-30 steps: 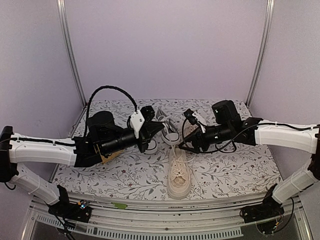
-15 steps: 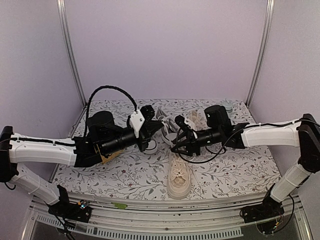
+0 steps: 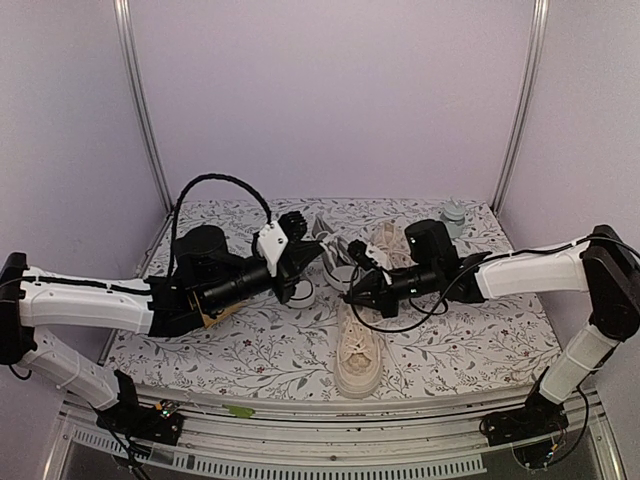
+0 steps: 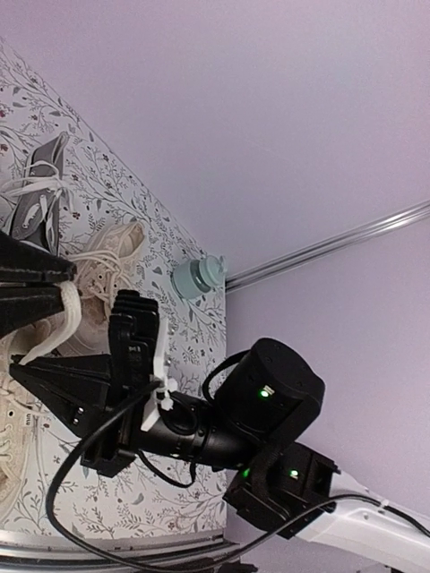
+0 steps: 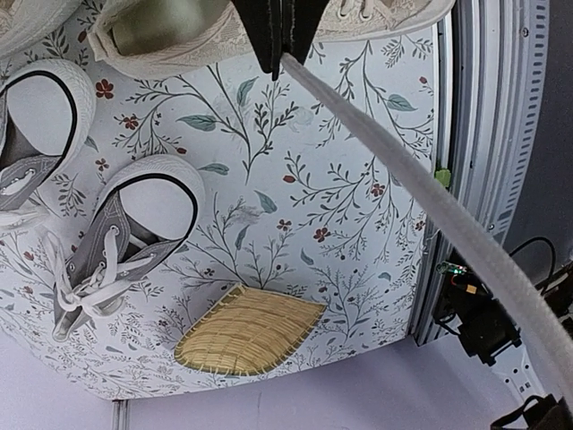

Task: Tie the shoes
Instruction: Pass from the left arm to the right, then fold the half-tied shoelace on the shoe.

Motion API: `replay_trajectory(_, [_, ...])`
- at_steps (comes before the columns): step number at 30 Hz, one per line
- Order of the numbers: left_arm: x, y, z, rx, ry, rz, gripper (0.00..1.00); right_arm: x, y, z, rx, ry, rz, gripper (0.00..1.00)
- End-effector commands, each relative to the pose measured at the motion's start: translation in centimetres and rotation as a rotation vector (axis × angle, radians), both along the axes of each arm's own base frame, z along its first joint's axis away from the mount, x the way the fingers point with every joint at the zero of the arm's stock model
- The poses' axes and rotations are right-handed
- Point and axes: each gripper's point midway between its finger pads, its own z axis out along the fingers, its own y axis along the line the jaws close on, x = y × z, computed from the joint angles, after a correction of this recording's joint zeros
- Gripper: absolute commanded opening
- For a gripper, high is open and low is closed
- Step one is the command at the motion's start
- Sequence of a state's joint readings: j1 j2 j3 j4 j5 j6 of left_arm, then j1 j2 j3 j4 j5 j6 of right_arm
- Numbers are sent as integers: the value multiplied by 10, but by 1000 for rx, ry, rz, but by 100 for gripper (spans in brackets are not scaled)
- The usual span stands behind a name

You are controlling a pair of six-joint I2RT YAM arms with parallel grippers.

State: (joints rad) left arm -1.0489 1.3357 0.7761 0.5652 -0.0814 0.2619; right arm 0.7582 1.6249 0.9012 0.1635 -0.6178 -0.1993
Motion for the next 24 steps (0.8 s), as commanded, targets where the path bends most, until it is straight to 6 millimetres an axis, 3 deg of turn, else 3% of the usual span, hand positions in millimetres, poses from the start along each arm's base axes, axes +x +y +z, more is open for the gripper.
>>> replay_trajectory(1, [4,15,-49,82,9,66,0,4,-14,10,19,-32,-59,1])
replay_trajectory(3, [-8,7,-104,226,18,2,0,4,-18,7,17,-24,-74,1])
replay_trajectory(5, [-21,-6,-139,299,42,-74,0,7,-19,4,7,-28,-90,0])
replay_trajectory(8, [-41,-30,-163,349,56,-221,0,17,-21,5,19,-54,-114,1])
replay_trajectory(11, [-64,-53,-177,411,65,-396,0,24,-25,8,38,-61,-123,1])
replay_trajectory(15, [-88,-67,-176,421,107,-549,2,17,-24,13,63,-78,-85,1])
replay_trajectory(19, [-98,-68,-191,496,210,-599,37,13,-29,16,76,-105,-90,1])
replay_trajectory(21, [-97,-63,-193,545,239,-582,47,9,-31,18,86,-112,-79,1])
replay_trajectory(24, [-89,-49,-190,625,217,-530,55,5,-32,19,92,-131,-60,1])
